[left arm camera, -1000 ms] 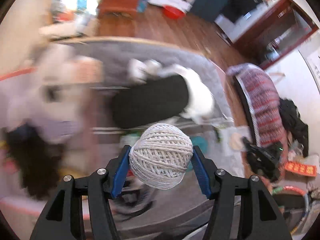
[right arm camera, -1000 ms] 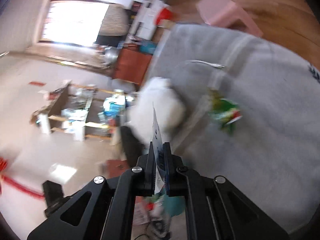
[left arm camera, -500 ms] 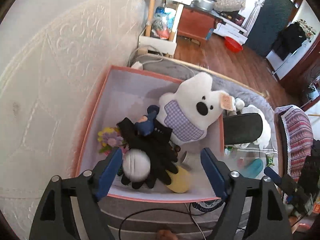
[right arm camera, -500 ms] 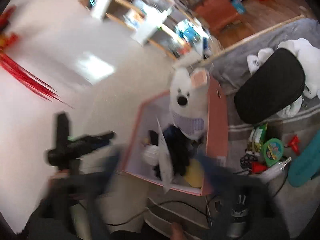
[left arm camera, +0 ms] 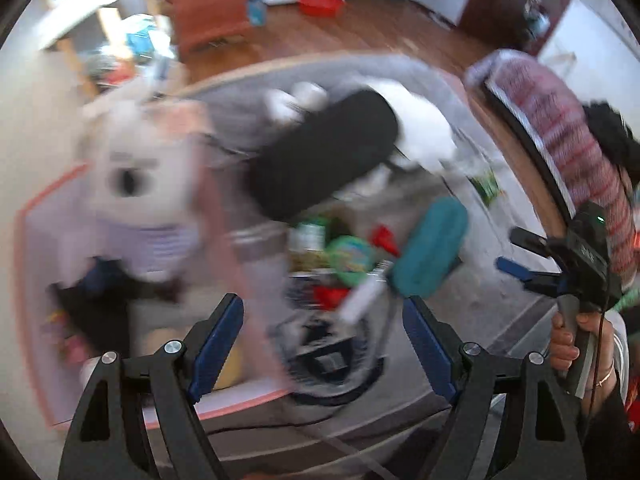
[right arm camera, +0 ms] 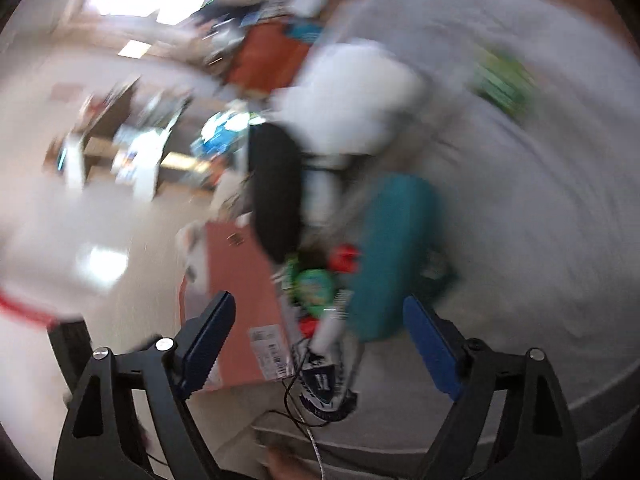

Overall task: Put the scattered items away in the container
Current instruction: 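Drop the twine ball into the box with the left tool while the right tool moves the clear bag, then grasp the teal oval case with the left tool and drop it in the box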

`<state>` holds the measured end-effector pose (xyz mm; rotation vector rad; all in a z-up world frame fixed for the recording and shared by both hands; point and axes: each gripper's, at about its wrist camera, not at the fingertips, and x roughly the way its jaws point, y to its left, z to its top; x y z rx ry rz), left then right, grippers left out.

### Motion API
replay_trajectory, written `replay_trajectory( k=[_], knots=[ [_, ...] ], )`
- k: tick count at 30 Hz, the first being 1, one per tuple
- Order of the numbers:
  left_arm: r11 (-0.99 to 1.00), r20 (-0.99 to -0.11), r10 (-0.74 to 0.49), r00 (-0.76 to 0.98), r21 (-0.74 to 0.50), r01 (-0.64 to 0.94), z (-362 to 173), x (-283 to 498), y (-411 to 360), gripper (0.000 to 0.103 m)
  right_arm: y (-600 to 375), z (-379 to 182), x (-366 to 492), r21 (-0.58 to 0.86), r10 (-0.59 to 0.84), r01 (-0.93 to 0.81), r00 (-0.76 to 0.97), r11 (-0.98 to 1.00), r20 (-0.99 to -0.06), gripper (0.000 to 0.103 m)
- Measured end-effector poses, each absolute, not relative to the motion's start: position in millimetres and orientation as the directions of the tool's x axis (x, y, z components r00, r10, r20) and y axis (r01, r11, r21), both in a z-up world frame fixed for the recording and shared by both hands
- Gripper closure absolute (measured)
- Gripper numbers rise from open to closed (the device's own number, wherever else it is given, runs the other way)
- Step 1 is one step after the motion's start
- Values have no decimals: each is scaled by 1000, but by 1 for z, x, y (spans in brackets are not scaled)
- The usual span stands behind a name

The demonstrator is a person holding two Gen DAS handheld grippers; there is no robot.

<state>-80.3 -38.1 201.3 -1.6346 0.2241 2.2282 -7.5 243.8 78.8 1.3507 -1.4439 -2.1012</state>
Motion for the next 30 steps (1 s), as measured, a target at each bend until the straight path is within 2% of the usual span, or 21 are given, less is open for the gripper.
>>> replay_trajectory(
  k=[2,4,9,13,16,18,19,20,21,22,25,30],
  knots=[
    [-902,-956,198,-217,-91,-422,175,-85,2,21,260,51,-10,867,-682,-370,-539,-335,-494,22],
    [-874,-962,208,-177,-102,-475,151,-87,42,21,275,42,-15,883,-679,-392,-576,-259,-455,24],
    [-794,-972,222,-77,-134,-593,97,-86,116,21,309,53,-38,844,-569,-371,-625,-386,-535,25],
    [-782,-990,129,-65,-61,-621,60,-93,130,21,303,12,-59,868,-673,-401,-559,-292,-484,28],
    [-783,-992,115,-47,-61,-619,39,-101,129,22,286,-3,-78,856,-704,-398,-500,-331,-505,28],
    [-773,-991,126,-38,-75,-630,32,-101,130,29,275,1,-93,862,-720,-350,-480,-366,-501,28],
    [-769,-992,124,-37,-72,-635,28,-101,130,30,270,2,-98,867,-729,-327,-474,-375,-494,32],
    [-764,-991,124,-48,-65,-642,28,-100,131,32,262,3,-104,871,-744,-298,-454,-390,-489,44],
    [-762,-991,121,-49,-61,-644,28,-99,129,32,253,2,-107,858,-748,-286,-421,-427,-513,60],
    [-761,-991,121,-48,-62,-645,30,-98,128,33,249,3,-108,846,-736,-277,-416,-456,-533,61],
    [-757,-987,148,-55,-78,-649,55,-94,120,33,248,9,-104,862,-754,-287,-419,-419,-506,64],
    [-736,-976,148,-160,-1,-677,140,-76,94,33,234,69,-91,927,-795,-149,-480,-343,-371,67]
  ],
)
